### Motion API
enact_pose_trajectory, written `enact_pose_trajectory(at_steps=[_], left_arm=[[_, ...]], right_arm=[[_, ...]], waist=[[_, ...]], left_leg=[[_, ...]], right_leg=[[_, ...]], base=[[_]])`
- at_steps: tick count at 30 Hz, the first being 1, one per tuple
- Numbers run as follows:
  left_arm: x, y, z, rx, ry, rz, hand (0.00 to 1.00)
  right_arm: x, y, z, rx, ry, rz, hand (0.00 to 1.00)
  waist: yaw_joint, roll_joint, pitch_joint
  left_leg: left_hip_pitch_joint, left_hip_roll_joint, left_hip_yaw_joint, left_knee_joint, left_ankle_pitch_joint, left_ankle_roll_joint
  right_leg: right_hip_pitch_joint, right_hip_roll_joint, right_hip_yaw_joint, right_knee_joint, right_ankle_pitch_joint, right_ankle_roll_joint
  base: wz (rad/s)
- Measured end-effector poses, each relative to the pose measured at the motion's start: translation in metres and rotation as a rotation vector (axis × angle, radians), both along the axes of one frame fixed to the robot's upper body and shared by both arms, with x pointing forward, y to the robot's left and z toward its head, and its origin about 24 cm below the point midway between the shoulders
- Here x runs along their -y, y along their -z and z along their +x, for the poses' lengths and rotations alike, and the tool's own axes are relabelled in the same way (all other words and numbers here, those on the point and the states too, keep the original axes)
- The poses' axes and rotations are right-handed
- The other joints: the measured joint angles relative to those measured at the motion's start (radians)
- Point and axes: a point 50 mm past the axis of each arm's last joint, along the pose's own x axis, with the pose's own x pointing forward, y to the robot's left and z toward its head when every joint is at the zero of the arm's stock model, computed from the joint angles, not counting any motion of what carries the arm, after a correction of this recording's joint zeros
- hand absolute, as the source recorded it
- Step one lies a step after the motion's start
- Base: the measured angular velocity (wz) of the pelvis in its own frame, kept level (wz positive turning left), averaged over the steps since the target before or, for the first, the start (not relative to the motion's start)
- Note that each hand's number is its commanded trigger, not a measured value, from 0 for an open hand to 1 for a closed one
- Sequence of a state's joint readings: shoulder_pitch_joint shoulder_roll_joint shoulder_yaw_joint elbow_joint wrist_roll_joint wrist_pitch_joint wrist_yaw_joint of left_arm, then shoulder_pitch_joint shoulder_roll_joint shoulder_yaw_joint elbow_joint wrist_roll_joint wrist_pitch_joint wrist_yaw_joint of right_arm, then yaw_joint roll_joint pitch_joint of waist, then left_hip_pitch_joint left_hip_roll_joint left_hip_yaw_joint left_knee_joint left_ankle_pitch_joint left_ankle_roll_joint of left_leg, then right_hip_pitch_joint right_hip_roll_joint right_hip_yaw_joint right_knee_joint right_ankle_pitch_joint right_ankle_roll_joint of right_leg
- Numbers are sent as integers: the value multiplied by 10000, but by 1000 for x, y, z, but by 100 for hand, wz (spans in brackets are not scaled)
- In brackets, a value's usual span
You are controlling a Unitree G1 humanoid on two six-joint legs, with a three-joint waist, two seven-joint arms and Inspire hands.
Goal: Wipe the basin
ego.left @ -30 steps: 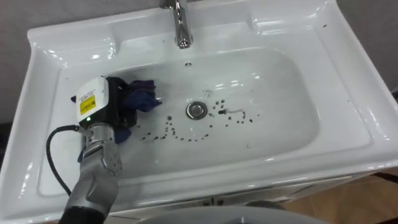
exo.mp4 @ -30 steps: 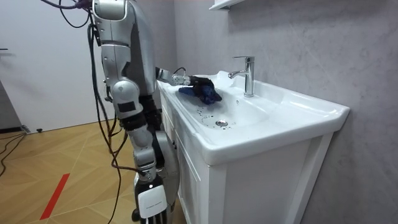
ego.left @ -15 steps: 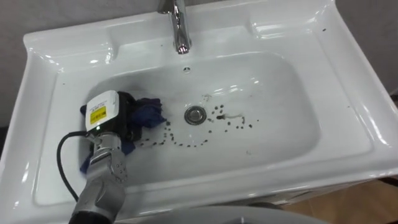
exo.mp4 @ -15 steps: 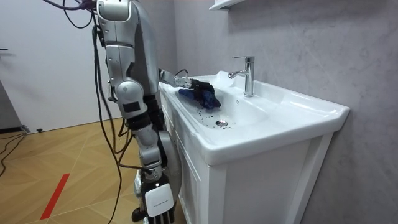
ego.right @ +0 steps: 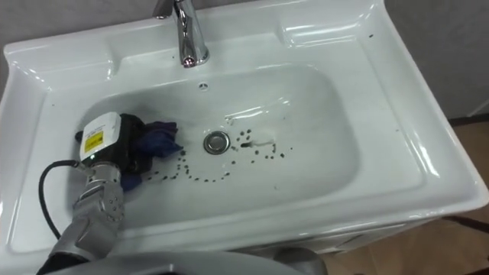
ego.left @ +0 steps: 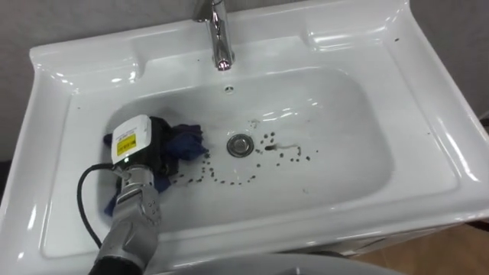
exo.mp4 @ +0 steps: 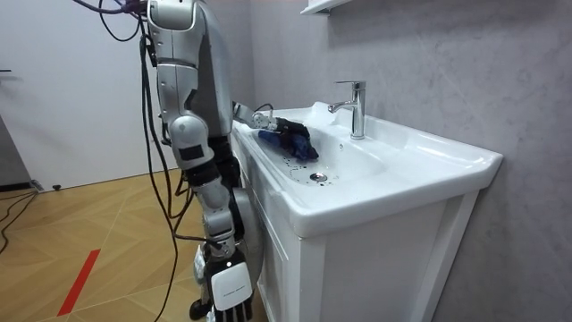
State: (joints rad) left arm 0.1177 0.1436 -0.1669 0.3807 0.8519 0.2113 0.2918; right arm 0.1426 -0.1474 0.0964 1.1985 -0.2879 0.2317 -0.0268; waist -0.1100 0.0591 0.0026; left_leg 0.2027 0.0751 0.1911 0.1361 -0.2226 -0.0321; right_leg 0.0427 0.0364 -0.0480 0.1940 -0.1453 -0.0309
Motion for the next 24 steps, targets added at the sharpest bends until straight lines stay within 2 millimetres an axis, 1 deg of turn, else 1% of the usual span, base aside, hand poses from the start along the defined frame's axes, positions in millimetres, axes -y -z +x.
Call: enact_pose_trajectory(at_steps=[2, 4, 7, 10, 12, 16, 17, 18, 20, 24], left_arm=[[0, 2, 1, -93, -138, -209, 100], [-1, 4, 2, -204, -191, -254, 100], [-1, 5, 3, -264, -219, -296, 100], [-2, 9, 4, -458, -430, -615, 100], [-3, 13, 2, -588, -493, -724, 100], [-4, 18, 5, -678, -931, -1244, 100], [-4, 18, 5, -709, -981, -1304, 100], [-4, 20, 5, -789, -1051, -1382, 100], [-5, 22, 6, -841, -1153, -1474, 100], [-11, 26, 5, -897, -1567, -1891, 100]], right_arm=[[-1, 0, -1, -111, 37, 80, 0], [-4, 1, -4, -223, 101, 201, 0], [-6, 1, -6, -327, 146, 286, 0], [-7, 2, -10, -522, 194, 380, 0], [-8, 2, -13, -643, 224, 452, 0], [-8, 2, -17, -933, 329, 464, 0], [-8, 2, -18, -985, 343, 449, 0], [-7, 2, -19, -1070, 371, 412, 0], [-7, 1, -20, -1126, 387, 384, 0], [-6, 1, -19, -1130, 380, 368, 0]], waist=[[-9, -31, 2], [-6, -94, -22], [-9, -133, -25], [-6, -133, -25], [1, -129, -25], [7, -92, -60], [6, -88, -68], [5, -71, -99], [5, -61, -108], [53, -51, -118]], left_leg=[[52, -8, 1, 0, 0, 0], [176, -12, 9, -5, -2, -1], [191, -9, 125, -5, -2, -2], [224, -14, 256, -8, -4, -3], [264, -14, 266, -30, -7, -5], [274, -4, 303, -83, -114, -56], [276, -4, 303, -72, -118, -62], [278, 2, 309, -60, -118, -68], [285, 14, 328, -43, -108, -85], [374, 52, 517, -7, -125, -132]], right_leg=[[46, 2, 52, 84, -72, 6], [113, 19, 171, 155, -126, 5], [75, 24, 183, 234, -124, 4], [57, 20, 215, 300, -126, 9], [53, 21, 210, 357, -132, 4], [-148, 32, 209, 768, -227, -36], [-165, 31, 211, 823, -240, -47], [-180, 36, 211, 852, -251, -64], [-202, 51, 232, 895, -253, -89], [-266, 152, 514, 1061, -281, -128]], base=[[0], [0], [-4], [-7], [-4], [-5], [-3], [-3], [-6], [-15]])
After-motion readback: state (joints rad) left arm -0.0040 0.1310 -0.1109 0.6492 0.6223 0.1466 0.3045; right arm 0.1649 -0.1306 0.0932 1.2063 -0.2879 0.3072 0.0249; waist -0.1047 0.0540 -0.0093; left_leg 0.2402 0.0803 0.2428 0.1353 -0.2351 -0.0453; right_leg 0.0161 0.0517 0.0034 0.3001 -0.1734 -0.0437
